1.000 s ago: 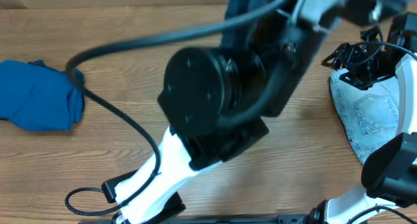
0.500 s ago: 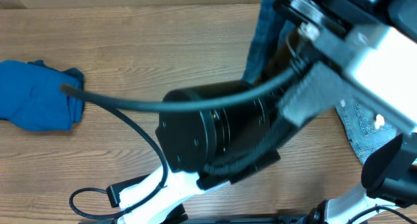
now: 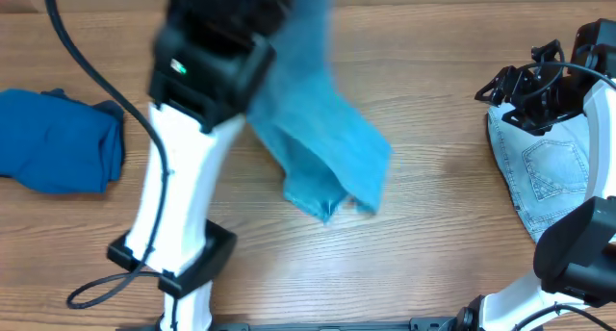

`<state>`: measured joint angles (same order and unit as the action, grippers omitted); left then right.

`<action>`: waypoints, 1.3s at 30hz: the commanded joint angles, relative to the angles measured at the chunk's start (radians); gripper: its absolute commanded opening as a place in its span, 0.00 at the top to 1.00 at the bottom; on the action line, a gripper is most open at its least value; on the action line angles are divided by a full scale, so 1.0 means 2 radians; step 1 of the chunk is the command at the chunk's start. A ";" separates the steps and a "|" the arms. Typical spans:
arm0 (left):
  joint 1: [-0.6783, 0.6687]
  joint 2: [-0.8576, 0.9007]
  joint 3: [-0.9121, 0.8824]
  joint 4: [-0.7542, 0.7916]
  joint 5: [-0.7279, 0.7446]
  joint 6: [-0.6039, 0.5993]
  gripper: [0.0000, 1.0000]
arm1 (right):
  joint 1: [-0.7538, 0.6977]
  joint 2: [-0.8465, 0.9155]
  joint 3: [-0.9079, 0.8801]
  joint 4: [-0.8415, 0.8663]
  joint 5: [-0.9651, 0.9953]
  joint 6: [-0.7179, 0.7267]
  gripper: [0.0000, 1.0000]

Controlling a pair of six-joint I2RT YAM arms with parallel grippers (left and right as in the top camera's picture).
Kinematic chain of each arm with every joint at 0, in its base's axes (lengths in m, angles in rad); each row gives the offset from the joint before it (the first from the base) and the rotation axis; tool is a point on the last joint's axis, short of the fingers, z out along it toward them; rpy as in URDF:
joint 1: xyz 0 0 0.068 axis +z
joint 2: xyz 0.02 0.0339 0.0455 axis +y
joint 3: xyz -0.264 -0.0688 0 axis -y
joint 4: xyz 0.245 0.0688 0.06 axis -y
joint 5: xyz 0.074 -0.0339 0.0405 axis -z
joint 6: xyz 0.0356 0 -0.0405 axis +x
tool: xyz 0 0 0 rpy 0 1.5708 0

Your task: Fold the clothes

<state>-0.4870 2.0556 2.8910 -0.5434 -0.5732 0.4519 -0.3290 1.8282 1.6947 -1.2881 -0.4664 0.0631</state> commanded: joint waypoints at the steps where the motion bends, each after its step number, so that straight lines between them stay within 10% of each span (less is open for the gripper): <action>1: 0.079 -0.008 -0.048 -0.019 -0.002 -0.046 0.42 | 0.002 -0.021 0.001 -0.004 0.001 -0.003 0.23; 13: 0.081 -0.022 -0.082 -0.067 -0.029 -0.047 0.28 | 0.248 -0.008 -0.079 0.097 0.037 0.001 0.24; 18: 0.023 -0.067 -0.082 -0.075 -0.033 -0.049 0.27 | 0.304 0.021 -0.171 0.257 0.024 0.014 0.85; 26: -0.023 -0.104 -0.082 -0.086 -0.033 -0.067 0.27 | 0.381 0.121 -0.187 0.312 0.013 -0.051 0.96; 32: -0.023 -0.104 -0.082 -0.118 -0.033 -0.073 0.26 | 0.352 0.159 -0.187 0.261 0.271 0.040 0.96; 39: -0.023 -0.104 -0.082 -0.120 -0.032 -0.077 0.24 | 0.151 0.159 -0.188 0.211 0.369 0.064 0.96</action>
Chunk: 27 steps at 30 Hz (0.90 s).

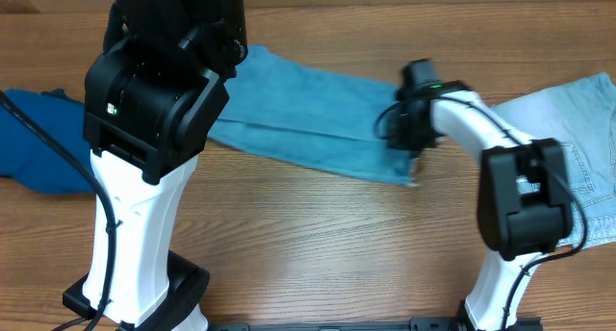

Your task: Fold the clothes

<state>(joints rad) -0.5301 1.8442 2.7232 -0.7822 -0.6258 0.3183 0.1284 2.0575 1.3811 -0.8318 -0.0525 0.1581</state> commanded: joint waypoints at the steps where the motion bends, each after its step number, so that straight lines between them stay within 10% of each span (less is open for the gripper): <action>1: -0.002 0.001 0.002 -0.002 -0.005 -0.010 0.24 | -0.100 0.044 -0.029 -0.018 0.176 0.017 0.96; 7: 0.004 0.002 0.002 -0.076 -0.007 -0.047 0.21 | -0.220 0.042 0.029 -0.096 0.238 0.069 0.96; 13: 0.043 0.039 0.001 -0.209 0.172 -0.103 0.28 | -0.213 -0.015 0.187 -0.206 -0.007 -0.010 0.95; 18: 0.044 0.133 0.001 -0.324 0.214 -0.104 0.21 | -0.202 -0.100 0.214 -0.209 -0.146 -0.018 0.43; 27: 0.049 0.341 0.000 -0.369 0.160 -0.112 0.22 | -0.147 -0.100 0.186 -0.250 -0.152 -0.029 0.11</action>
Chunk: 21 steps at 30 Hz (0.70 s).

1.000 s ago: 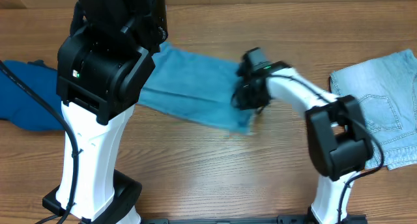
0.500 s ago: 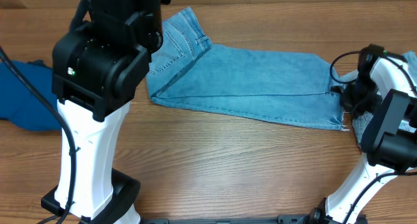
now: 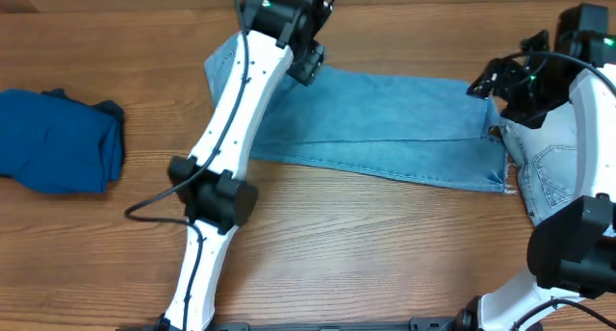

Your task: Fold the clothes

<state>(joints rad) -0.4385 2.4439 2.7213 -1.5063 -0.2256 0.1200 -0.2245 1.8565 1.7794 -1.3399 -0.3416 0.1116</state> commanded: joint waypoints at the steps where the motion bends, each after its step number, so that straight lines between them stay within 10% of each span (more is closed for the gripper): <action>1: 0.004 0.058 0.001 -0.006 -0.056 -0.018 0.21 | 0.041 0.000 -0.026 0.013 -0.007 -0.006 0.10; 9: 0.007 0.141 0.000 0.023 -0.151 -0.042 0.33 | 0.072 0.001 -0.216 0.198 -0.008 0.026 0.12; 15: 0.030 0.145 -0.001 0.009 -0.220 -0.101 0.94 | 0.072 0.001 -0.313 0.356 0.008 0.054 0.17; 21: 0.080 0.126 0.035 -0.092 -0.238 -0.220 0.96 | 0.071 0.005 -0.389 0.429 0.071 0.091 0.19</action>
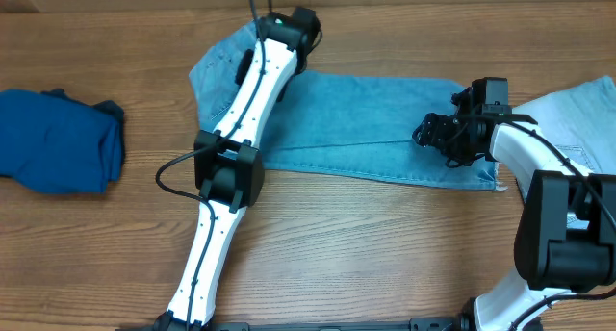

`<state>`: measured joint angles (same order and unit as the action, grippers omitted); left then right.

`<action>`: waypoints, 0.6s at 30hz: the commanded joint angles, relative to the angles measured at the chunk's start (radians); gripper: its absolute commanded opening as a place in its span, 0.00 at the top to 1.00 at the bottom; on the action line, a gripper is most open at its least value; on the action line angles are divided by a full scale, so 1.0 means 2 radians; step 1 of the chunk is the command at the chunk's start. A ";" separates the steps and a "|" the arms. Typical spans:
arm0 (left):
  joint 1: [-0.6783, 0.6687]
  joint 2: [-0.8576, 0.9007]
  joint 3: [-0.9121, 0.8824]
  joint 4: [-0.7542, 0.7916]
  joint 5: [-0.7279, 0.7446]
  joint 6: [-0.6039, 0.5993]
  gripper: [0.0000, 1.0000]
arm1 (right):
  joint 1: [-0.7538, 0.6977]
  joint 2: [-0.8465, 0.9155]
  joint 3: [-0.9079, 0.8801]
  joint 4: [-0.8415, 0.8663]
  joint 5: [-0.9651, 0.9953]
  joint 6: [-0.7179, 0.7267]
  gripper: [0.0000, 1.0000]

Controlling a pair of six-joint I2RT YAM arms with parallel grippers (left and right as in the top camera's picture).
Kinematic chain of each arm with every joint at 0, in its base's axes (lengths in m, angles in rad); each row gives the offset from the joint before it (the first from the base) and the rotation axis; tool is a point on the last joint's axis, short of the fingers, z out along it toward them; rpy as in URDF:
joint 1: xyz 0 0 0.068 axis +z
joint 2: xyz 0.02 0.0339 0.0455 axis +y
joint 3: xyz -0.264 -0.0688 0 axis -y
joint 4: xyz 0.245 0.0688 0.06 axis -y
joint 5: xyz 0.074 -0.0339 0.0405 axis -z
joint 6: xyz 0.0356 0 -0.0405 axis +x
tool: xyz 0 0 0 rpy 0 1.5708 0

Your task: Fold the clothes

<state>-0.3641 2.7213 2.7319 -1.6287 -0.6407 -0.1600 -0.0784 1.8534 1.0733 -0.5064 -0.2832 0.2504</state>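
Note:
A pair of blue jeans (366, 119) lies stretched flat across the middle of the table, waist to the left and leg ends to the right. My left gripper (296, 25) sits at the far edge of the waist. Its fingers are hidden under the wrist. My right gripper (430, 134) is low over the legs near the hem, pointing left. Whether its fingers pinch the cloth does not show.
A crumpled dark blue garment (58, 139) lies at the left edge. Pale denim (577, 110) lies at the right edge, partly under the right arm. The left arm (231, 167) runs from the near edge across the jeans' waist.
My right gripper has moved from the leg ends at the far right, leftward and nearer, onto the legs. The left arm lies lower. The waist has shifted slightly left.
At first the left arm held the jeans up in the air, with my right gripper over the pale denim. Then the jeans lay partly on the table with my right gripper at their leg end. Then they were stretched between both grippers. Now they lie flat.

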 commanded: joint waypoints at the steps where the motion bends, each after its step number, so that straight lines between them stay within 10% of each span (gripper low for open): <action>1: 0.052 -0.018 0.031 -0.031 -0.008 -0.077 0.96 | -0.002 0.011 -0.045 0.017 0.049 0.022 0.19; 13: 0.147 -0.153 0.031 -0.031 0.087 -0.066 0.91 | -0.218 0.055 0.019 -0.101 0.132 0.067 0.41; 18: 0.152 -0.186 0.031 -0.031 0.123 -0.066 0.43 | -0.201 0.028 0.066 -0.118 0.080 0.016 0.40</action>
<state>-0.0818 2.4119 2.7708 -1.6901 -0.4034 -0.2874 -0.4969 1.9015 1.1782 -0.7380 -0.2123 0.3431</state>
